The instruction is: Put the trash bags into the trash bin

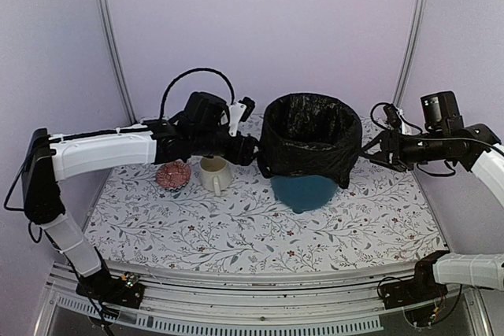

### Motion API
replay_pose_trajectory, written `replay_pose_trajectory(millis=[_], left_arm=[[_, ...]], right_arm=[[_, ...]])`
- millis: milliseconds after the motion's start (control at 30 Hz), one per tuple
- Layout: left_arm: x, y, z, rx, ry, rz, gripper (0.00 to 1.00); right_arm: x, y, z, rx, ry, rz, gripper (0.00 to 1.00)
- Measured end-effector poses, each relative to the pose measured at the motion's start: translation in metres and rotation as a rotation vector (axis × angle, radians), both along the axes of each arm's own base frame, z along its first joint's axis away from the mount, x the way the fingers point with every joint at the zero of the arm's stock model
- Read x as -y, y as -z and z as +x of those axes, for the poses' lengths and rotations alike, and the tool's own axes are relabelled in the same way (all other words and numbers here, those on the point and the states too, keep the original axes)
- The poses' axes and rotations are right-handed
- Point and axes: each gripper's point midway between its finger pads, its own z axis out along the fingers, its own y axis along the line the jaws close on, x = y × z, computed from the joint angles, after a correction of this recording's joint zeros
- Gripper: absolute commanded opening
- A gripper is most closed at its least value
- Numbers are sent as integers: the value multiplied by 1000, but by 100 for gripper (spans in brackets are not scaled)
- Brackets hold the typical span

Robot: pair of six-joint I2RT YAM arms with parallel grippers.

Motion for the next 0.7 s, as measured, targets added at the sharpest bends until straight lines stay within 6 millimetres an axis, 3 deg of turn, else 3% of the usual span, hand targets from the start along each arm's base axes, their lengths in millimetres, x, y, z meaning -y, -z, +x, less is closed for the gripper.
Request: replay_pose_trajectory(millis=[300,533,700], left_arm=[[-50,-40,-46,35,-19,-109,70],[-64,-65,-51,87,-49,-148,70],[-68,-67,-48,100,-74,-144,70]], right_arm=[[3,40,-3,-57,5,-30,45],[-14,61,30,-84,-23,-11,43],[-37,62,60,-78,-69,-16,44]])
